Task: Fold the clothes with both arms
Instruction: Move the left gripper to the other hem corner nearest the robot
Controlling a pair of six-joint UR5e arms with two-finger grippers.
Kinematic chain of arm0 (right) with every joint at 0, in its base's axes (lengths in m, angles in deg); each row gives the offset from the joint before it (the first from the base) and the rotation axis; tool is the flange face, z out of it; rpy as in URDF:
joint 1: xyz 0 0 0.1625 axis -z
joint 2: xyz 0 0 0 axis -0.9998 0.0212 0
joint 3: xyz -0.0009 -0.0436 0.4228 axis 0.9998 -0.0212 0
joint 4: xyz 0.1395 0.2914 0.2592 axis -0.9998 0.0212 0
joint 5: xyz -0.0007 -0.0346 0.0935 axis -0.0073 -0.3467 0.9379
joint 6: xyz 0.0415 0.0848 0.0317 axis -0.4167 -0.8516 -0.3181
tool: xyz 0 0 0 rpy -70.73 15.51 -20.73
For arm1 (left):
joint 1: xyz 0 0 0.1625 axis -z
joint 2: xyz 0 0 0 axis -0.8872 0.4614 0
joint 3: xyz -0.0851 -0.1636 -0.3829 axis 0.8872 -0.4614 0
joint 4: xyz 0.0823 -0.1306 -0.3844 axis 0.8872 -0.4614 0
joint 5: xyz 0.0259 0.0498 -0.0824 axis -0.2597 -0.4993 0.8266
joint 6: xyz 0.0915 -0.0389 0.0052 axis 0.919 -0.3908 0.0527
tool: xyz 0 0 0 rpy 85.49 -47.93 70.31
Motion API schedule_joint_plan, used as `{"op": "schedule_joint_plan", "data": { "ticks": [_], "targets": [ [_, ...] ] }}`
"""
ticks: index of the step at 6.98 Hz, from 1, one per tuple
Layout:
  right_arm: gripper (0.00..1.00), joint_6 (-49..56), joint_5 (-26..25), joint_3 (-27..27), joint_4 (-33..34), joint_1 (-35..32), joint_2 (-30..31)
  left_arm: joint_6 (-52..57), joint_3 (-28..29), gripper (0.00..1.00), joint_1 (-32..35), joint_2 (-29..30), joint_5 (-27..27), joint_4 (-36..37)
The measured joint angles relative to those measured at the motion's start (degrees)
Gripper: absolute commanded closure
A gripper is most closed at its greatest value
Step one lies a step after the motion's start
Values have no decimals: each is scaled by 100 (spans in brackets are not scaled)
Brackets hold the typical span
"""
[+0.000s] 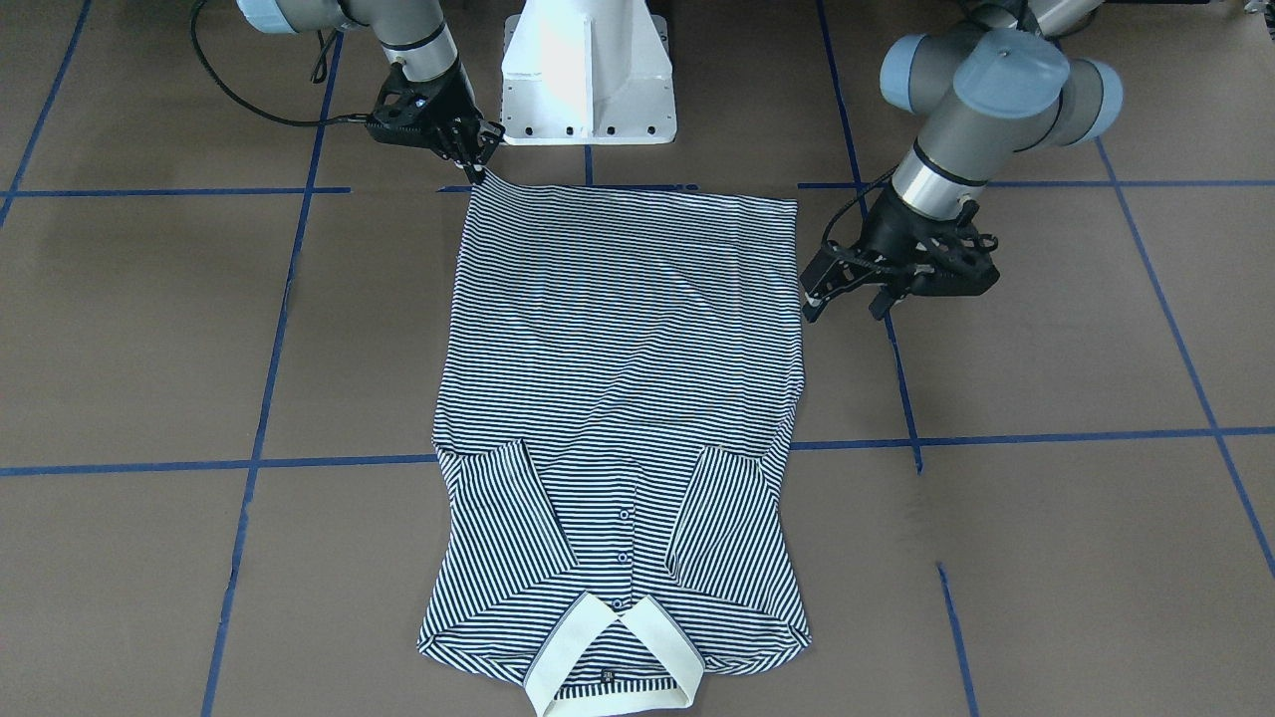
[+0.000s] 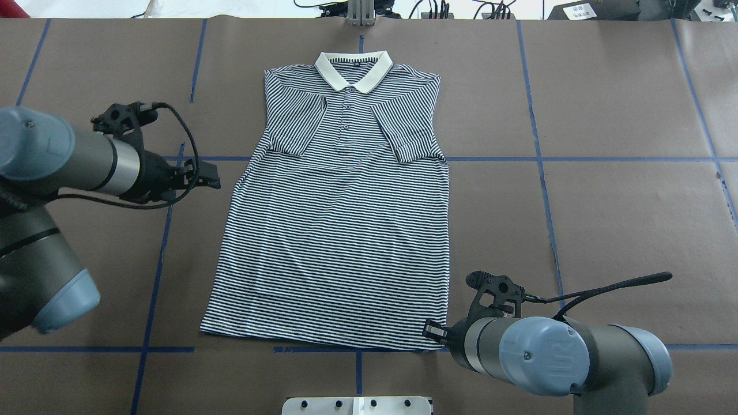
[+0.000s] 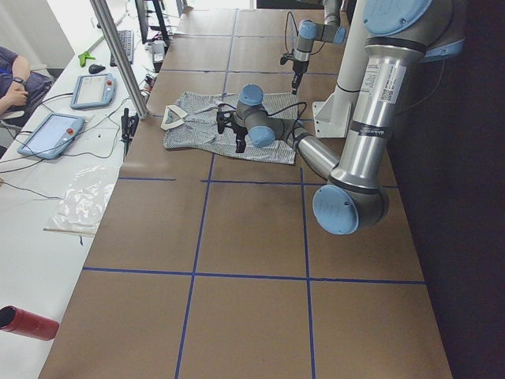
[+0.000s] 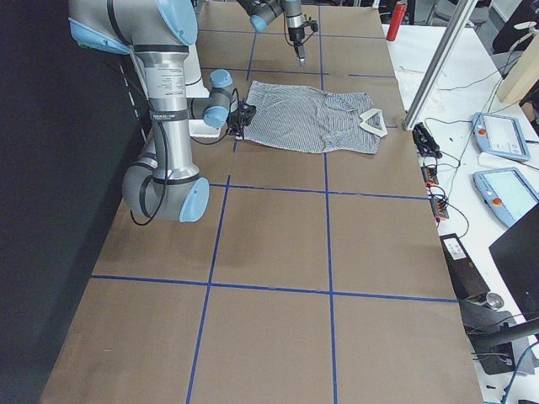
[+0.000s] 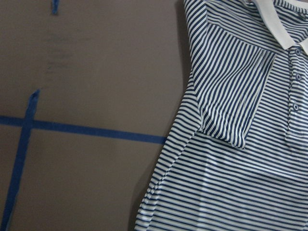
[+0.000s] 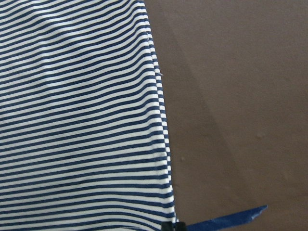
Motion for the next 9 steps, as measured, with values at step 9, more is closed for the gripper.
{"op": "schedule_joint_plan", "data": {
  "ticks": [9],
  "targets": [
    [100,-11,-58,180,-17,-82,-30,-2490,-569,3,-2255,-282,-1686,1302]
  ]
}}
